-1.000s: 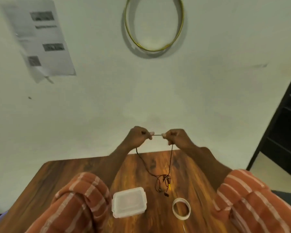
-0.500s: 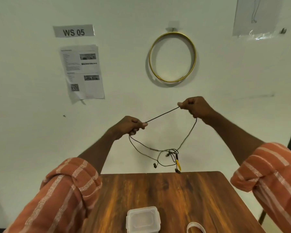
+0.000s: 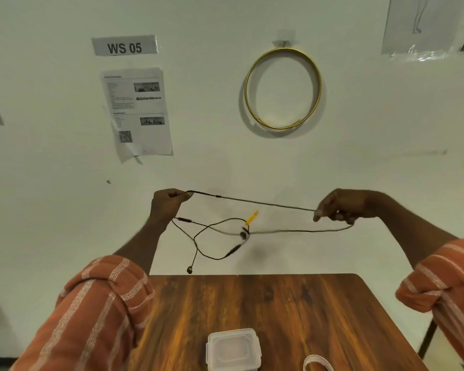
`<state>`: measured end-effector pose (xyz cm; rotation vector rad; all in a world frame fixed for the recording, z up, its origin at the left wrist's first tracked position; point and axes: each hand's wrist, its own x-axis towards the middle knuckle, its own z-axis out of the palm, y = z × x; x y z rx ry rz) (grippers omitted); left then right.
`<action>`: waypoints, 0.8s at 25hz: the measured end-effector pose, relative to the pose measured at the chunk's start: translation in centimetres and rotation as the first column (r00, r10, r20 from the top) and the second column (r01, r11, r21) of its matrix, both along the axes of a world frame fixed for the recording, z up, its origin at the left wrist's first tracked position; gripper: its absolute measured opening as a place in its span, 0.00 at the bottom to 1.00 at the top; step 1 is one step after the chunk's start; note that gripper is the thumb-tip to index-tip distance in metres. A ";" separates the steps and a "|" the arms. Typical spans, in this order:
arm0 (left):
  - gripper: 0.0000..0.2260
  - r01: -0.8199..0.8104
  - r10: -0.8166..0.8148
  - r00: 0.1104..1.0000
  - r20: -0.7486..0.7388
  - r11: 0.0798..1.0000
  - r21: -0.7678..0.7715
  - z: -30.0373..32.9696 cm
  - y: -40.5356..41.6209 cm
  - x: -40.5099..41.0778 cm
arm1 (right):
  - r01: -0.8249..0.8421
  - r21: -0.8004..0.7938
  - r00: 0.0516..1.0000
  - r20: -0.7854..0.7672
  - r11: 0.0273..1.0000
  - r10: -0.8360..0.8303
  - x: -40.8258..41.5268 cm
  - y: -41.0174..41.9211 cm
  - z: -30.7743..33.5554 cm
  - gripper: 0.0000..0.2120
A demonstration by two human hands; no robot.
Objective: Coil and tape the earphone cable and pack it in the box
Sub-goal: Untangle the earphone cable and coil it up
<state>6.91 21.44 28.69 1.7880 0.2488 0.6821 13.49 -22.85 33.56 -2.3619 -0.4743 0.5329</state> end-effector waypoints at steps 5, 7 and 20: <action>0.10 -0.088 0.089 0.996 0.029 0.995 -0.053 0.9 1.6 -0.2 | 0.185 0.110 0.975 0.102 0.977 -0.196 1.9 -1.4 -2.7 0.13; 0.12 -0.015 0.015 1.000 0.008 1.000 0.012 1.6 1.4 -0.5 | 0.257 0.140 0.962 0.059 0.956 -0.267 2.2 -1.9 -3.8 0.13; 0.07 0.460 -0.387 0.874 -0.293 0.854 0.245 6.9 -7.6 0.3 | -0.054 0.344 0.935 0.347 0.937 -0.074 -1.6 12.8 0.5 0.20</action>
